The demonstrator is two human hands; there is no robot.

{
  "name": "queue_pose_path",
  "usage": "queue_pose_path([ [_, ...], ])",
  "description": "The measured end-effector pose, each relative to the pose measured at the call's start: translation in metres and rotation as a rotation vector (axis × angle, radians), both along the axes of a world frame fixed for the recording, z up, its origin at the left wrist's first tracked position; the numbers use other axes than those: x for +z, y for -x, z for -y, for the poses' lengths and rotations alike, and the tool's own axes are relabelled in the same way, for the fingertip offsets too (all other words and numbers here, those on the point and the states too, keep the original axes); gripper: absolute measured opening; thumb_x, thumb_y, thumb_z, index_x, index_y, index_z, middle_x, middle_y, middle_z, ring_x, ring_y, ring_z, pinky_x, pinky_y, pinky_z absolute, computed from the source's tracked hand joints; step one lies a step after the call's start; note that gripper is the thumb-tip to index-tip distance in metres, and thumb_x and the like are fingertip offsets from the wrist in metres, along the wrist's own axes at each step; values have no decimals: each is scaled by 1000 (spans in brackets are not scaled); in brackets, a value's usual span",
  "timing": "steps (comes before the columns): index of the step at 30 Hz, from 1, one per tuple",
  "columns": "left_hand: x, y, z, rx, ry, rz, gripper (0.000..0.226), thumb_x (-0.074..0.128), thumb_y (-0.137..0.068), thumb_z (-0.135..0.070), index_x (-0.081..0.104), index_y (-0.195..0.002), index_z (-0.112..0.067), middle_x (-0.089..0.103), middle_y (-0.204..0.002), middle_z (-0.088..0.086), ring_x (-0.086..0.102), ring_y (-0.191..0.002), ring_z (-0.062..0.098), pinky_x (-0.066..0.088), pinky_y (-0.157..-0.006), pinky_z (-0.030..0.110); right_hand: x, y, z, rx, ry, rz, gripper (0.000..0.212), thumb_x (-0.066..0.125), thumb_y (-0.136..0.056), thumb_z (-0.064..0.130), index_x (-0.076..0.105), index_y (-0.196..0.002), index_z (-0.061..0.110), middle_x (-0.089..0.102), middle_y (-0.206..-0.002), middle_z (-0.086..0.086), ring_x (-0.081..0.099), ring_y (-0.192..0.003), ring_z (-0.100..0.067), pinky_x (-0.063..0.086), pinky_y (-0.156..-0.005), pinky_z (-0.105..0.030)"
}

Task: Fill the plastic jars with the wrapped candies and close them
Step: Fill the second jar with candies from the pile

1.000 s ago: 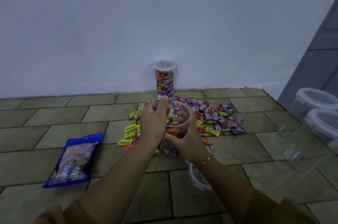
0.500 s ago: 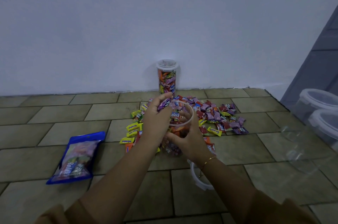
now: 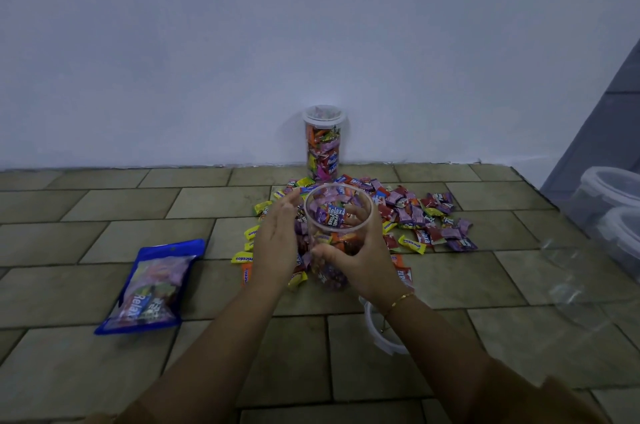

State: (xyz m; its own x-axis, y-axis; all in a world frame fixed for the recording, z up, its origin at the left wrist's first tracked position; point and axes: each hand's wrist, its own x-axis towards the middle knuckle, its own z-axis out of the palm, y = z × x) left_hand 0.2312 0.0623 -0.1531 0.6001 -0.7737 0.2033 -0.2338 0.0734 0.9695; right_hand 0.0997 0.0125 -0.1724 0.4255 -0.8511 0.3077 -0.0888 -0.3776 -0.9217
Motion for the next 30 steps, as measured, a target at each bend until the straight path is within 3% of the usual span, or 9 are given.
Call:
queue_pose_path([
  [3, -24, -30, -4, 79, -164, 204, 35, 45, -96, -30, 51, -131, -27, 56, -128, -2, 52, -118, 16, 47, -97, 45, -1, 0, 0, -5, -14, -1, 106, 85, -58, 40, 21, -141, 26, 46, -127, 15, 46, -121, -5, 42, -102, -23],
  [5, -42, -49, -5, 81, -372, 485, 51, 49, -94, -45, 42, -139, -23, 47, -140, 5, 43, -127, 22, 38, -106, 47, -2, 0, 0, -13, -19, 0, 107, 85, -59, 43, 20, -142, 27, 45, -128, 15, 45, -123, -6, 42, -104, -29],
  [7, -58, -58, -8, 42, -565, 637, 78, 42, -86, -67, 26, -147, -22, 30, -153, 6, 24, -141, 25, 21, -115, 45, -2, 0, -1, -22, -15, -1, 108, 82, -57, 50, 20, -143, 26, 46, -131, 9, 45, -124, -7, 43, -104, -32],
  [10, -72, -56, -9, 23, -668, 725, 99, 31, -74, -84, 10, -151, -25, 13, -159, 3, 8, -146, 25, 9, -117, 44, -1, -1, -2, -34, -15, -8, 110, 79, -55, 55, 21, -143, 22, 47, -133, 4, 46, -124, -8, 43, -104, -33],
  [14, -71, -53, -4, 50, -712, 749, 105, 27, -68, -87, 0, -151, -28, 7, -160, 4, 4, -146, 27, 8, -117, 45, -1, -1, -2, -36, -12, -16, 116, 77, -51, 66, 20, -143, 24, 46, -135, 2, 44, -127, -12, 43, -105, -36],
  [17, -70, -54, -3, 36, -763, 754, 108, 26, -67, -89, -4, -151, -29, 2, -160, 4, 2, -146, 27, 7, -117, 45, 0, -1, -2, -33, -21, -10, 116, 80, -52, 58, 20, -143, 21, 47, -134, 2, 45, -126, -10, 43, -105, -32],
  [20, -69, -56, 0, 80, -751, 822, 99, 28, -72, -86, 10, -150, -28, 17, -156, 4, 16, -142, 26, 16, -114, 43, 0, -1, -2, -39, -20, -7, 114, 81, -55, 51, 19, -144, 20, 46, -134, 4, 45, -126, -8, 43, -105, -32],
  [24, -71, -55, -1, 190, -662, 873, 68, 38, -81, -74, 45, -131, -28, 44, -126, 5, 41, -118, 23, 33, -97, 38, -1, -1, -2, -36, -28, -10, 114, 82, -56, 51, 17, -145, 22, 46, -134, 5, 45, -125, -7, 42, -105, -32],
  [30, -68, -55, -4, 248, -530, 701, 56, 38, -88, -63, 57, -106, -14, 43, -92, -2, 53, -89, 21, 46, -80, 37, 0, -1, -2, -24, -35, -6, 113, 80, -53, 55, 19, -143, 21, 48, -131, 5, 48, -123, -9, 44, -104, -33],
])
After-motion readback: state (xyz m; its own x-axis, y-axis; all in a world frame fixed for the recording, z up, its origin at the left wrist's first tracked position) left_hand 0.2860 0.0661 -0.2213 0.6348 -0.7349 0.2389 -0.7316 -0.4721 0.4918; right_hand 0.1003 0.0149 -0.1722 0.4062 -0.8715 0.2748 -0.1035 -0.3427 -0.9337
